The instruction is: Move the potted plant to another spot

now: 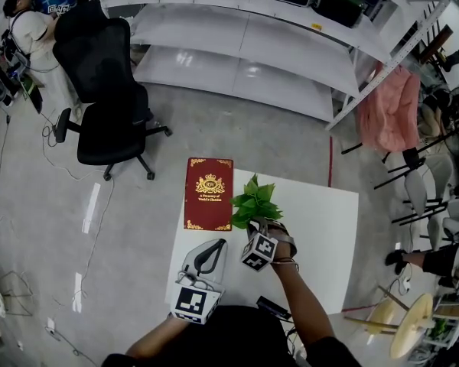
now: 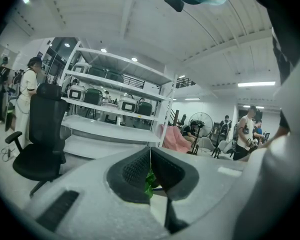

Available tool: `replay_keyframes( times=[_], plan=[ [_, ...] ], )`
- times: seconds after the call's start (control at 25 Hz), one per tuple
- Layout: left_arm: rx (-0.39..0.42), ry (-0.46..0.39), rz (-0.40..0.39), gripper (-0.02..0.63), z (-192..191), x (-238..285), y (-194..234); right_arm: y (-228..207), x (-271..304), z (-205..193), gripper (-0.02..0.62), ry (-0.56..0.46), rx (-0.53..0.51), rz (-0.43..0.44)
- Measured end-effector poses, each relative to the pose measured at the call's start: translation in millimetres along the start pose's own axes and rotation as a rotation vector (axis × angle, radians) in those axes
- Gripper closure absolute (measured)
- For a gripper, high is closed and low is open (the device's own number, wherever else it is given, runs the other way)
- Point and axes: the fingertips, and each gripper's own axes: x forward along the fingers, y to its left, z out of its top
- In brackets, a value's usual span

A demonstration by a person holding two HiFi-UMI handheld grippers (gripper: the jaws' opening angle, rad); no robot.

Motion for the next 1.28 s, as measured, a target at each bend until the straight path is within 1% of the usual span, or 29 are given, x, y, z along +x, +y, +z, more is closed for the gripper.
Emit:
replay_keyframes(
  times=[0.2, 0.36, 0.84, 0.96, 1.16, 1.28],
  plan=[
    [-0.008, 0.004, 0.002, 0.587, -2, 3, 5, 3, 5, -7, 0.535, 0.02, -0.013, 0.009],
    [-0.01, 0.003, 0.005, 0.588, 0, 4, 6, 7, 10, -15, 0.535, 0.061, -0.029, 0.018],
    [-0.017, 0.007, 0.018, 0.588, -2, 4, 12, 6, 22, -23, 0.535, 0.092, -0.043, 0.003],
    [-0.017, 0.005, 0.022, 0.588, -3, 4, 14, 4, 25, -24, 0.535, 0.105, -0.062, -0.005],
    [-0.022, 0.006, 0.026, 0.588, -2, 3, 16, 4, 26, -23, 0.535, 0.123, -0.096, 0.006],
    [-0.024, 0.002, 0.029, 0.587, -2, 3, 16, 2, 28, -22, 0.539, 0.12, -0.116, -0.005]
  ],
)
